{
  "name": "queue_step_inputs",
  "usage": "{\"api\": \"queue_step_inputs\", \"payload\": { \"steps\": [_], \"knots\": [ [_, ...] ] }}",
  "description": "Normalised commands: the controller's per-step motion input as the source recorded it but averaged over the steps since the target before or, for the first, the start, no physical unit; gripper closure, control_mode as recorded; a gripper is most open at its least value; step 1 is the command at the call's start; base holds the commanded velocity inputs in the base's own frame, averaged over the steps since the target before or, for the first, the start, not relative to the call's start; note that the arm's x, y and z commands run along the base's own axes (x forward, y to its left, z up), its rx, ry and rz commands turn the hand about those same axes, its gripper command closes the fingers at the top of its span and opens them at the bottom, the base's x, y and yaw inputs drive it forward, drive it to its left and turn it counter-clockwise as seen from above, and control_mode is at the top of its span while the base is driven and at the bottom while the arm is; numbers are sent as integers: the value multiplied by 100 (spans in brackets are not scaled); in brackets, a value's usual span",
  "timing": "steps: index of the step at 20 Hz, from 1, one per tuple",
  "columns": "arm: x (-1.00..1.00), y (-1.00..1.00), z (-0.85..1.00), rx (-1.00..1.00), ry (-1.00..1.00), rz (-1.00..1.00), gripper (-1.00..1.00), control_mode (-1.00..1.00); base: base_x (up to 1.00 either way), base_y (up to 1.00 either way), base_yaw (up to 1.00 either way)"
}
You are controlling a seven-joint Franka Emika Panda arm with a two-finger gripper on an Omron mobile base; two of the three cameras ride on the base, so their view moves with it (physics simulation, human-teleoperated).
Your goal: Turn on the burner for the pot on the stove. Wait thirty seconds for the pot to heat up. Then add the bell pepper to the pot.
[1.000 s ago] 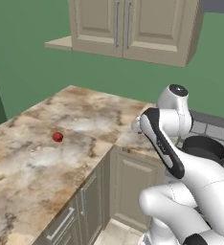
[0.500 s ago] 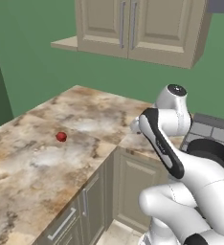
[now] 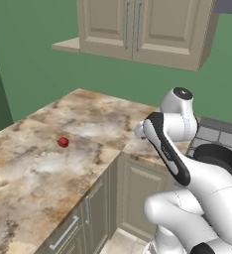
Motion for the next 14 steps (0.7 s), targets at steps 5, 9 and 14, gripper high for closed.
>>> {"api": "queue_step_inputs", "payload": {
  "steps": [5, 9, 14],
  "knots": [
    [0, 0, 0, 0, 0, 0, -100, 100, 0, 0, 0],
    [0, 0, 0, 0, 0, 0, -100, 100, 0, 0, 0],
    [0, 0, 0, 0, 0, 0, -100, 100, 0, 0, 0]
  ]
}}
